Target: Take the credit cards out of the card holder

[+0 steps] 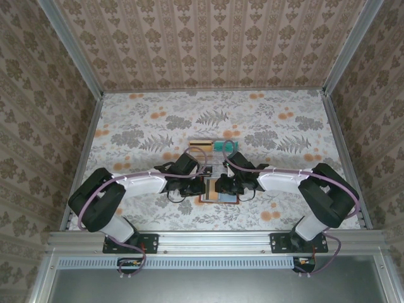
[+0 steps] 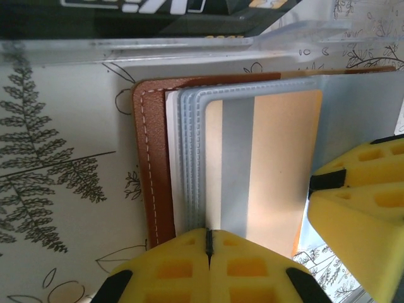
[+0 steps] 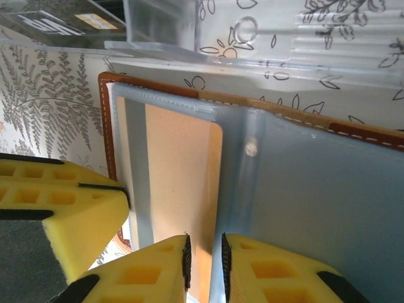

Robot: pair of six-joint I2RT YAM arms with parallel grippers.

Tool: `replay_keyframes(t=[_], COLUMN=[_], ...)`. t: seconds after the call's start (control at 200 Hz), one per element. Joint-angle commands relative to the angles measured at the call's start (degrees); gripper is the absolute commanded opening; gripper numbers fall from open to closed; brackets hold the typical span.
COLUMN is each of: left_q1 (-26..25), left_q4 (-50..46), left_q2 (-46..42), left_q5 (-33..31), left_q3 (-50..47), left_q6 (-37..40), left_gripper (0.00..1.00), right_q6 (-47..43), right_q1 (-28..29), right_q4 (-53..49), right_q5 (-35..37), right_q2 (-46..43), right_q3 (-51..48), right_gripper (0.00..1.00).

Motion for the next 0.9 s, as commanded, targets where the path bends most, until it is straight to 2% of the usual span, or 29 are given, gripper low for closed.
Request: replay_keyframes(t=[0.0,0.115,0.215,0.275,0.655,0.875,0.895], left_q1=[0.0,-0.2,-0.2,-0.3,0.1,0.1,0.0], left_q4=[-0.6,-0.6,-0.7,-1.0,-3.3,-3.1,-3.1], left_q2=[1.2,1.3,1.1,1.0,0.3,0.5,0.5], left_q5=[-1.1,-1.1,-1.4,-1.6,-3.8,-3.6,-3.5], left_q3=[-1.0,-1.0,-1.0,-1.1,-2.0,-1.6,-1.5], left_q6=[-1.1,-1.2,-1.4,-1.4,-2.9,-2.8,-2.8], left_gripper=[0.00,0.00,0.00,0.00,0.00,0.00,0.00], right_q6=[1.3,1.4,1.3,1.2,-1.3,-1.1,-1.0], right_q1=[0.2,0.2,0.2,0.2,-2.2,-2.4,-2.4], right_q4=[0.2,0.6,0.6,0.3,-4.5,-2.4,-2.1], right_q5=[-1.1,-1.1,-1.2,-1.2,0.6,-1.1,-1.3], right_q2=[1.2,1.3,1.3,1.1,-4.3,-4.1,-4.0], right_q3=[0.1,0.0,0.0,0.0,-1.8,-2.6,-2.6], right_gripper=[0.24,0.20,0.10,0.00,0.00,0.00,0.04])
